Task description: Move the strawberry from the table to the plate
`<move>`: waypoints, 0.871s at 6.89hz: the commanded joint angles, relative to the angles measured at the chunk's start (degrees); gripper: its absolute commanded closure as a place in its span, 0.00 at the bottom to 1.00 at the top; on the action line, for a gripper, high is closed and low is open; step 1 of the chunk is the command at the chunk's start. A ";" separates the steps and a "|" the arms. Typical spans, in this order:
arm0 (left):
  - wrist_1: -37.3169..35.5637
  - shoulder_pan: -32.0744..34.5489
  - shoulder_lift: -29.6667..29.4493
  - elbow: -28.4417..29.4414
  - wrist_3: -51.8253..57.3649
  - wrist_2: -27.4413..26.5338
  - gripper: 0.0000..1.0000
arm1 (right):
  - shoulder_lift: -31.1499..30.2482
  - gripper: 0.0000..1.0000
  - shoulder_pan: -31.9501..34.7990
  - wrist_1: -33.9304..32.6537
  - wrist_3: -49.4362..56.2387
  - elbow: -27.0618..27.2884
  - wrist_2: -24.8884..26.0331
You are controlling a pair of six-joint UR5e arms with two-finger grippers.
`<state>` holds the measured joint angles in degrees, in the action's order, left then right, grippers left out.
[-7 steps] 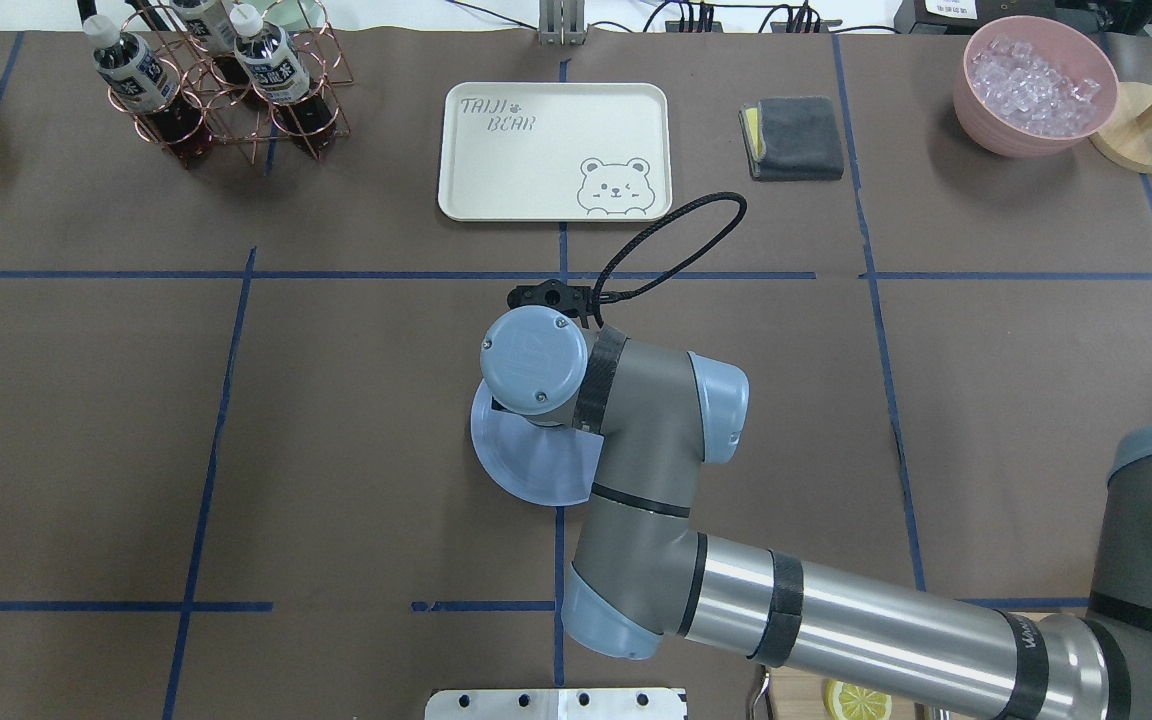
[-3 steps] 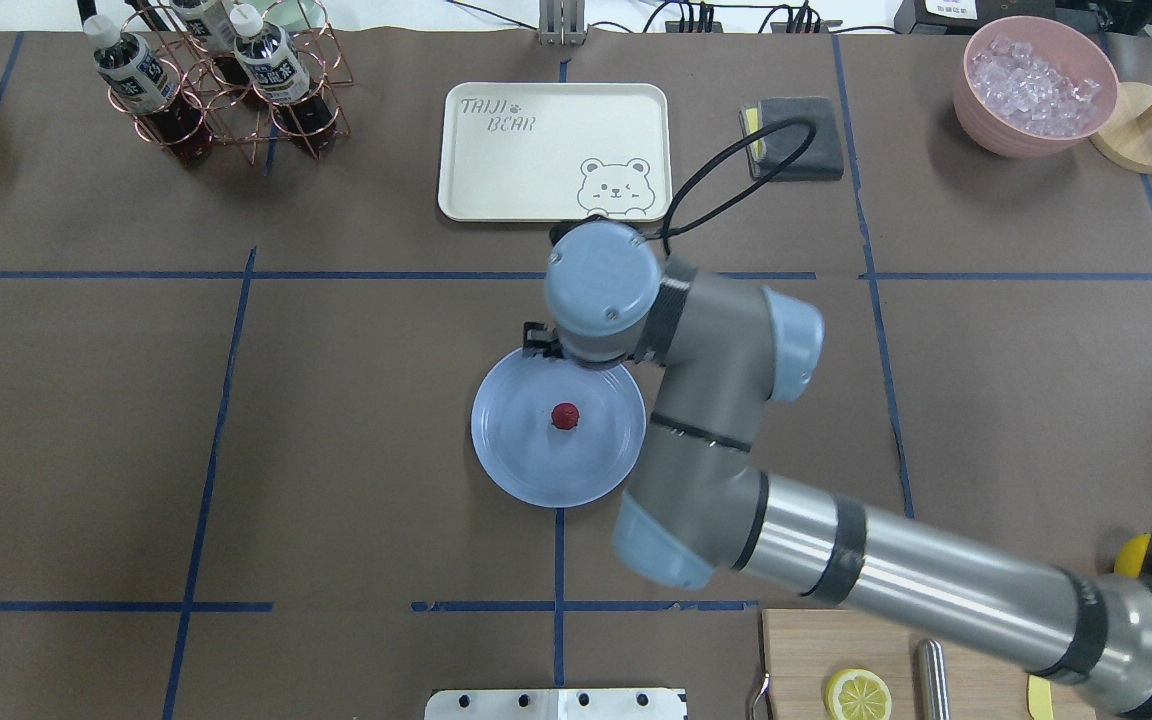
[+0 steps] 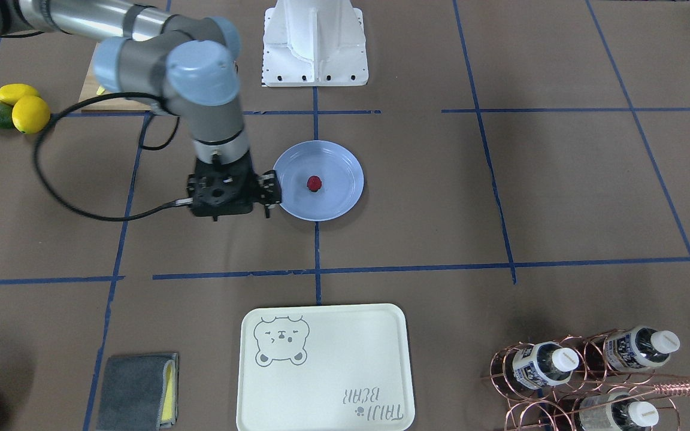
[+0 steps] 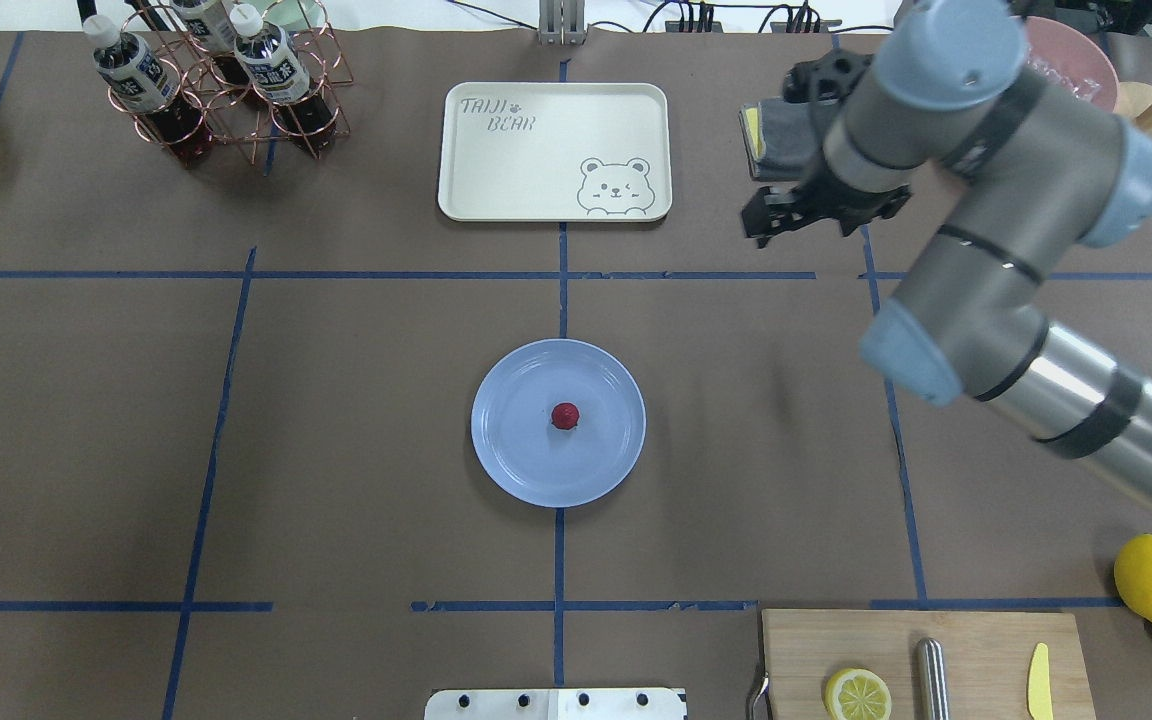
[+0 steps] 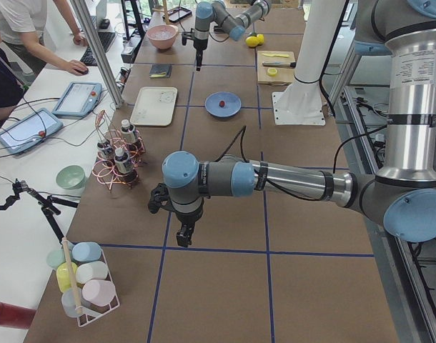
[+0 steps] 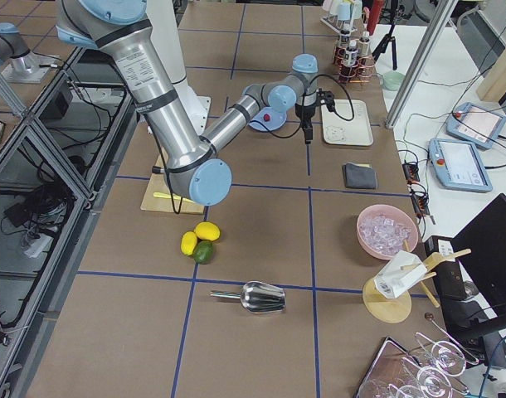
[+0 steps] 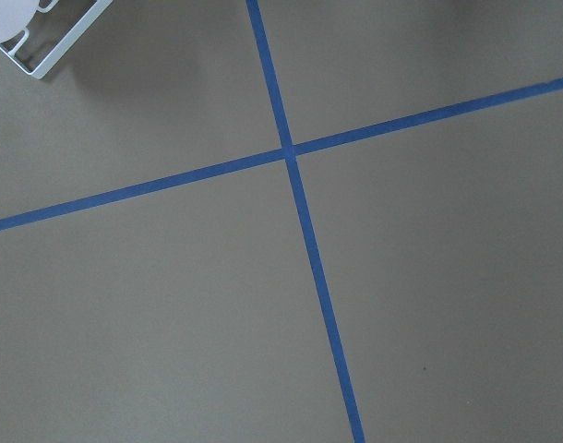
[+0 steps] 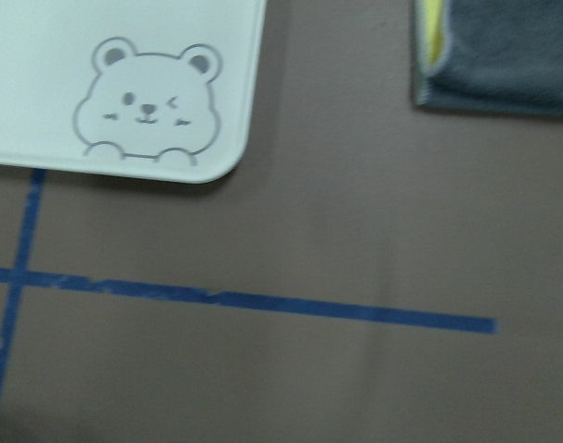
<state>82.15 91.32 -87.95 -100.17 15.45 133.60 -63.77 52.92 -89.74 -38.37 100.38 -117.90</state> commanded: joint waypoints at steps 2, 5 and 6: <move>0.56 0.00 0.06 0.24 0.02 -0.09 0.00 | -21.67 0.00 22.26 0.70 37.14 1.49 -7.70; 0.47 0.00 0.15 -0.63 0.02 0.17 0.00 | -30.70 0.00 33.53 1.50 39.77 -2.81 -5.99; 0.55 0.00 0.15 -0.38 0.02 0.08 0.00 | -32.62 0.00 34.52 1.68 39.95 -2.29 -10.02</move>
<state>82.65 91.32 -87.80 -100.56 15.49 133.74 -94.43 85.41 -88.22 1.26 98.07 -124.45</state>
